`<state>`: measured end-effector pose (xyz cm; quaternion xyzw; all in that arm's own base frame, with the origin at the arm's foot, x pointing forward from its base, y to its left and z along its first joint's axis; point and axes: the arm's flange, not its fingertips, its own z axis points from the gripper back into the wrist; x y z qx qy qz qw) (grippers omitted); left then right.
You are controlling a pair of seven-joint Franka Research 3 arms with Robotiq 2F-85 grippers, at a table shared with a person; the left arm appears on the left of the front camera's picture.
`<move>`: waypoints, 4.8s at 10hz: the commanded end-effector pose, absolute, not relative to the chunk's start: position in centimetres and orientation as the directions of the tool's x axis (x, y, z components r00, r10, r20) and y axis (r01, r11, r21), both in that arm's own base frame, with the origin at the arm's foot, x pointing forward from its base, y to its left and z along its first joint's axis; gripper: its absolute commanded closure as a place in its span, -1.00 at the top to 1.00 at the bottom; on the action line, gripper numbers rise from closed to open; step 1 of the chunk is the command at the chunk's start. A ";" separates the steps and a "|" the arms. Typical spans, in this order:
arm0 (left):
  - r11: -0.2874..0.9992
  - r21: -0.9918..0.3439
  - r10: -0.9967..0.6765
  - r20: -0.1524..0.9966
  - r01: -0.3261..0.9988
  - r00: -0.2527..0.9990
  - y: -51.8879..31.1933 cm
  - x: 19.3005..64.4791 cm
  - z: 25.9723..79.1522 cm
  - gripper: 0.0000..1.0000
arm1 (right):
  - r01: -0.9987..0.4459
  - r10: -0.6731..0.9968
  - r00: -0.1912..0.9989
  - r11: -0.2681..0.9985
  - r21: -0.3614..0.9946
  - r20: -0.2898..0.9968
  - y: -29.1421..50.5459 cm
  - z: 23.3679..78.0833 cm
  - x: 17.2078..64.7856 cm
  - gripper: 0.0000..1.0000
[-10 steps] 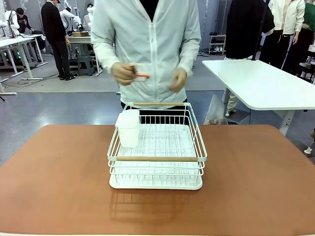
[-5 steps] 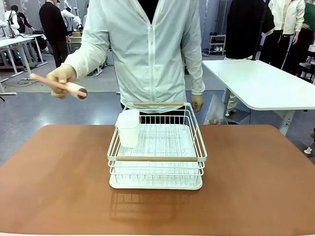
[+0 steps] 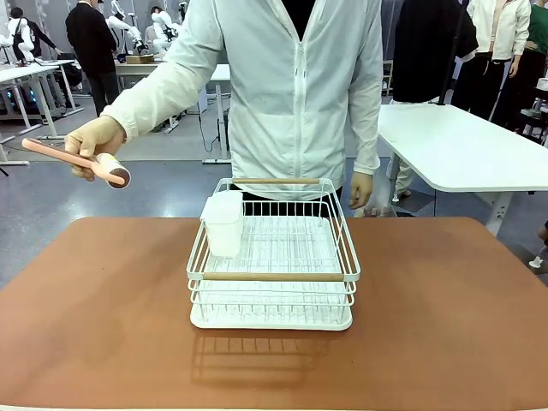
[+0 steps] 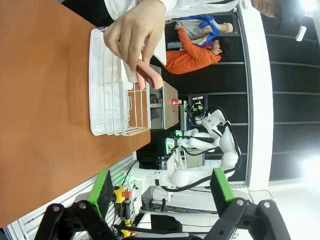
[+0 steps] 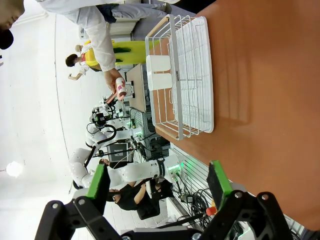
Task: Clean the table.
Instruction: Pick up the Lint Roller when the human hands it over.
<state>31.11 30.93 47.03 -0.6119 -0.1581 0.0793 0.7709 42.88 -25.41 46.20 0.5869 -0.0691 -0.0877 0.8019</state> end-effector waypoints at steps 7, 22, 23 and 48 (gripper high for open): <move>0.228 -0.970 0.314 0.151 0.079 0.937 31.0 30.6 47.3 1.00 | 0.058 -0.222 0.975 0.296 0.954 0.010 -25.4 46.4 42.8 1.00; 0.402 -0.857 0.552 -0.055 -0.323 0.832 12.5 31.1 50.1 1.00 | 0.058 -0.222 0.975 0.296 0.954 0.010 -25.4 46.4 42.8 1.00; 0.399 -0.863 0.576 -0.027 -0.309 0.817 11.9 31.5 50.0 1.00 | 0.058 -0.222 0.975 0.296 0.954 0.010 -25.4 46.4 42.8 1.00; 0.391 -0.872 0.636 0.023 -0.296 0.771 7.5 37.6 45.7 -0.78 | 0.058 -0.222 0.975 0.296 0.954 0.010 -25.4 46.4 42.8 1.00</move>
